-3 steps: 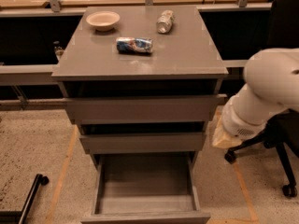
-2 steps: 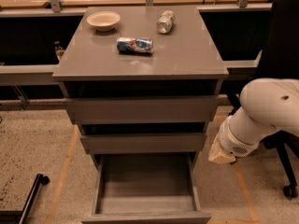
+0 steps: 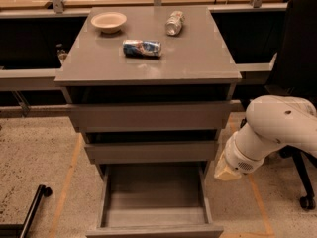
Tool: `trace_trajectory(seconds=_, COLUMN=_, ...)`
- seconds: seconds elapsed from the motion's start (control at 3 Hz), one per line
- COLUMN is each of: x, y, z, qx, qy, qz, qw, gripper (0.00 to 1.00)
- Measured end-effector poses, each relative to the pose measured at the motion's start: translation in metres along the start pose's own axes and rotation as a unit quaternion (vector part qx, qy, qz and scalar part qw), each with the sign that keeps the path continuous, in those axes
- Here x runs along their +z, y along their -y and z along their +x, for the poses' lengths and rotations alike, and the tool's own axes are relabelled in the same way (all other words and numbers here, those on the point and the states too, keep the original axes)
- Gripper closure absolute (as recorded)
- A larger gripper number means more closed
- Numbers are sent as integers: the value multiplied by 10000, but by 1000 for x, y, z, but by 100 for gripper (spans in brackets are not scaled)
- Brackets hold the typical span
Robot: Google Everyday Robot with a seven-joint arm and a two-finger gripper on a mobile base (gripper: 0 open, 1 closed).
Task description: Close bottom drawer
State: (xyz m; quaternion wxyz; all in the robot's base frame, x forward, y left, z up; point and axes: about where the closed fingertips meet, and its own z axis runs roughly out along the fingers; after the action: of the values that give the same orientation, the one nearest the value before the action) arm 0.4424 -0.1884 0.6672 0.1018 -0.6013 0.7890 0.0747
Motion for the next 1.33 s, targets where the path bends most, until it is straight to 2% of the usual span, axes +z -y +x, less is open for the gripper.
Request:
trace_trajectory(seconds=0.33, x=7, y=0, z=-5, qx=-106, qy=-88, qz=21, qw=9999, gripper=100)
trace_trajectory(seconds=0.67, x=51, y=-8, z=-5, qx=-71, qy=-94, qz=-220, qw=9997, gripper=100)
trace_trajectory(seconds=1.0, x=107, y=-17, z=0, qx=9, qy=-71, qz=-587, qw=9982, gripper=100)
trace_trajectory(seconds=1.33, x=149, y=-23, z=9, qx=201, qy=44, qz=-831, qw=9963, gripper=100)
